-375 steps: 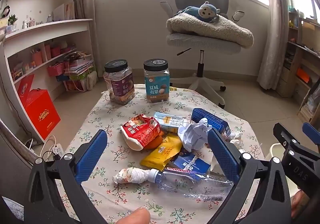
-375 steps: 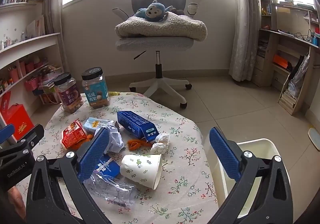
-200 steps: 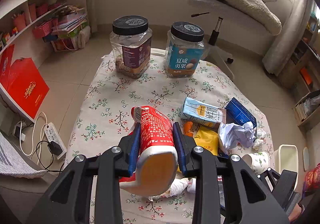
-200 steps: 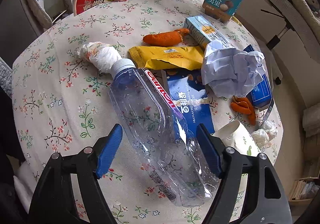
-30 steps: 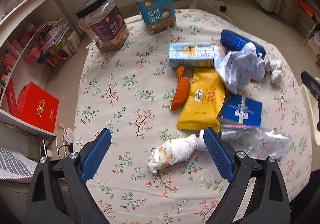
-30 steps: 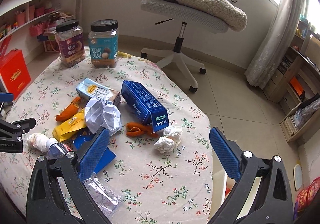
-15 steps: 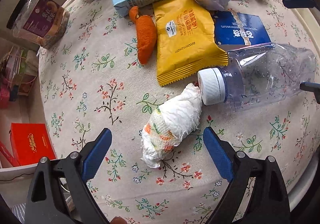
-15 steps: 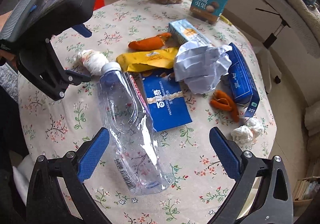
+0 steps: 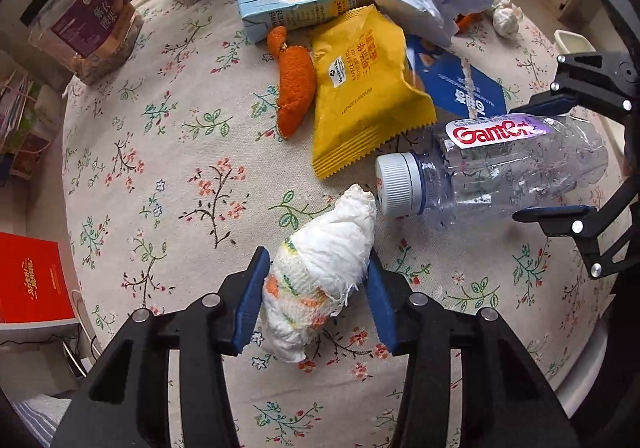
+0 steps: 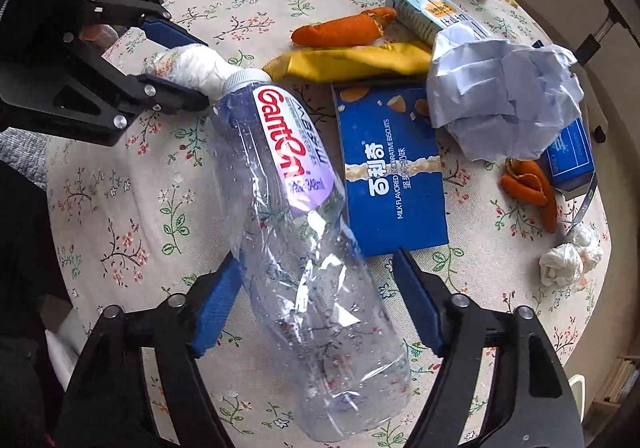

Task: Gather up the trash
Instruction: 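Grasp the tissue bundle with the left tool while the right tool grasps the plastic bottle, then carry the bottle and tissue bundle to the white bin and release both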

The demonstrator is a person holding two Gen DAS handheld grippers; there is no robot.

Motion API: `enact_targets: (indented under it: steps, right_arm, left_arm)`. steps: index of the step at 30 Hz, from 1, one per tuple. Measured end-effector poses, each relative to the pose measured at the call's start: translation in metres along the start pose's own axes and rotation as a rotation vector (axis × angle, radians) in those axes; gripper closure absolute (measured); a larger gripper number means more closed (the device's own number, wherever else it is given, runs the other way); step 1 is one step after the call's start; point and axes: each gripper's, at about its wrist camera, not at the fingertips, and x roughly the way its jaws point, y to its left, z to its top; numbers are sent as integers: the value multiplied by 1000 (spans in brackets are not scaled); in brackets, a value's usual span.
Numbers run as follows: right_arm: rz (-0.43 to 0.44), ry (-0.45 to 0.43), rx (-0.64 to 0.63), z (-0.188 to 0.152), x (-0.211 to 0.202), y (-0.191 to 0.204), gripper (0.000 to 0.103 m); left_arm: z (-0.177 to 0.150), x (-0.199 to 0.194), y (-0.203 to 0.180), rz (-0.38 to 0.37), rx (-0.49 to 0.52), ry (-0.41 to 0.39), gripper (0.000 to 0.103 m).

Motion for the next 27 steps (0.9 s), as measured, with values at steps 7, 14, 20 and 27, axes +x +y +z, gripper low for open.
enact_targets:
  steps: [7, 14, 20, 27]
  right_arm:
    - [36, -96, 39, 8, -21, 6, 62]
    - [30, -248, 86, 14, -57, 4, 62]
    - [-19, -438, 179, 16, -89, -14, 62]
    - [-135, -581, 308, 10, -112, -37, 62]
  left_arm:
    - [-5, -33, 26, 30, -223, -74, 56]
    - [3, -64, 38, 24, -370, -227, 56]
    - [15, -79, 36, 45, -436, -341, 56]
    - [28, -96, 19, 88, -477, -456, 56]
